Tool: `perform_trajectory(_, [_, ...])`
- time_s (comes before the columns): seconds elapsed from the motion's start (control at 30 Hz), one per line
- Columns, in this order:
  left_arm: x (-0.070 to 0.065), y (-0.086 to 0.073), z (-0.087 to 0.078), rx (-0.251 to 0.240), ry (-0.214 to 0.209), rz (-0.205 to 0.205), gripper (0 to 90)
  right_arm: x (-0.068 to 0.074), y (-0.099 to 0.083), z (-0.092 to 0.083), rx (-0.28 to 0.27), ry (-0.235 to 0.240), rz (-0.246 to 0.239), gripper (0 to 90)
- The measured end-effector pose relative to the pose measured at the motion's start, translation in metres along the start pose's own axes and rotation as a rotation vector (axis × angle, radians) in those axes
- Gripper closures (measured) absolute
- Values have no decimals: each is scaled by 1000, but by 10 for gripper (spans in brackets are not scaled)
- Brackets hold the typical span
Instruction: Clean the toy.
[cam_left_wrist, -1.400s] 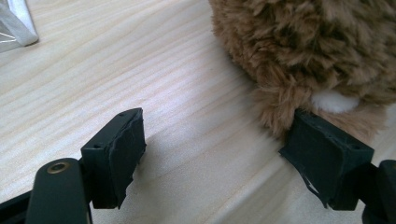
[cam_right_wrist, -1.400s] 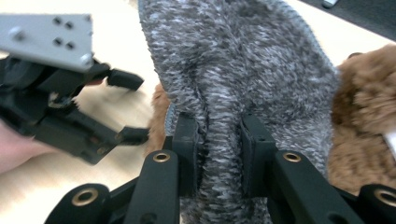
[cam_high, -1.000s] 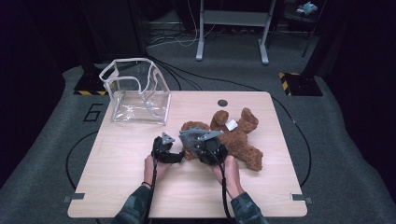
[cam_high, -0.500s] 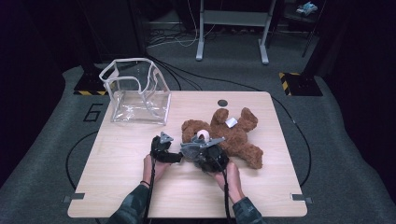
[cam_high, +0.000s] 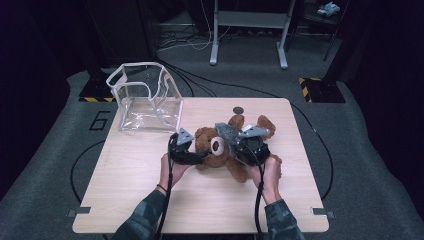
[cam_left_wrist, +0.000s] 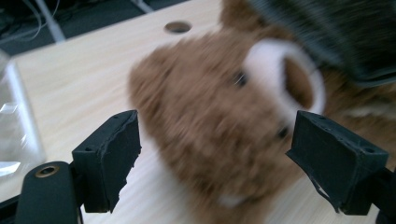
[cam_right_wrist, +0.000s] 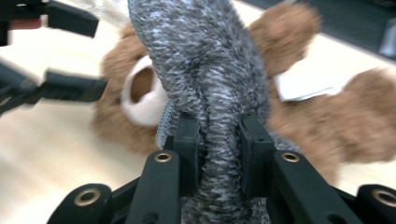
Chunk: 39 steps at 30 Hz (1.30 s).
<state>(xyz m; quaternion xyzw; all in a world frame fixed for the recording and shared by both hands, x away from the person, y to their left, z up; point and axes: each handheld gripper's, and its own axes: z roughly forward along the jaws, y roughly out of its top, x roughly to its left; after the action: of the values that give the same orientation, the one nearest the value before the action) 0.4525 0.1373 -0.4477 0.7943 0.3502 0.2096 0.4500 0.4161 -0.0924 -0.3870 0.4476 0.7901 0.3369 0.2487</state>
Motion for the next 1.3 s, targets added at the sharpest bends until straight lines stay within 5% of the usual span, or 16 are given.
perform_trajectory(0.17, [-17, 10, 26, 37, 26, 50, 161, -1, 10, 6, 9, -60, -20, 722])
perform_trajectory(0.3, [-17, 6, 43, 50, 59, 33, 183, 1, 15, 8, -8, -106, -48, 723])
perform_trajectory(0.47, [-18, -2, 47, 45, 47, 31, 386, 2, 26, 5, -49, -168, -107, 725])
perform_trajectory(0.57, [-18, -5, 48, 36, 43, 22, 413, 4, 30, 7, -48, -154, -105, 725])
perform_trajectory(0.8, [-18, -9, 49, 46, 47, 51, 453, 9, 43, 62, 79, -62, -145, 725])
perform_trajectory(0.93, [-19, -15, 47, 36, 48, 62, 465, 8, 45, 91, 162, -63, -149, 730])
perform_trajectory(1.3, [-19, -16, 45, 48, 37, 72, 468, -19, 49, 97, 172, -205, -103, 753])
